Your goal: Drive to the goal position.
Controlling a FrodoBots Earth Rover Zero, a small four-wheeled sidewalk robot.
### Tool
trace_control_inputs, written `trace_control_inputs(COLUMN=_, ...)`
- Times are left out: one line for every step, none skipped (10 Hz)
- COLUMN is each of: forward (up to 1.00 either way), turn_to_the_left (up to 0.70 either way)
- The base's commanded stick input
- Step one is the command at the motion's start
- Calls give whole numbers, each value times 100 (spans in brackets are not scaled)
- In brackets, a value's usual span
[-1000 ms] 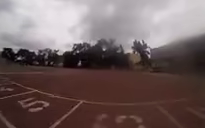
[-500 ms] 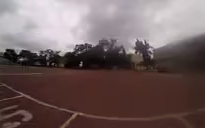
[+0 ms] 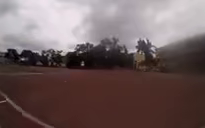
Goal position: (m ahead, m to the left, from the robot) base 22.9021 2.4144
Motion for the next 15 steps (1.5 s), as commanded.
trace_control_inputs(forward=100, turn_to_the_left=0)
trace_control_inputs(forward=100, turn_to_the_left=0)
trace_control_inputs(forward=100, turn_to_the_left=0)
trace_control_inputs(forward=100, turn_to_the_left=0)
trace_control_inputs(forward=100, turn_to_the_left=0)
trace_control_inputs(forward=100, turn_to_the_left=0)
trace_control_inputs(forward=100, turn_to_the_left=0)
trace_control_inputs(forward=100, turn_to_the_left=0)
trace_control_inputs(forward=100, turn_to_the_left=0)
trace_control_inputs(forward=100, turn_to_the_left=0)
trace_control_inputs(forward=100, turn_to_the_left=0)
trace_control_inputs(forward=100, turn_to_the_left=0)
trace_control_inputs(forward=100, turn_to_the_left=0)
trace_control_inputs(forward=100, turn_to_the_left=0)
trace_control_inputs(forward=100, turn_to_the_left=0)
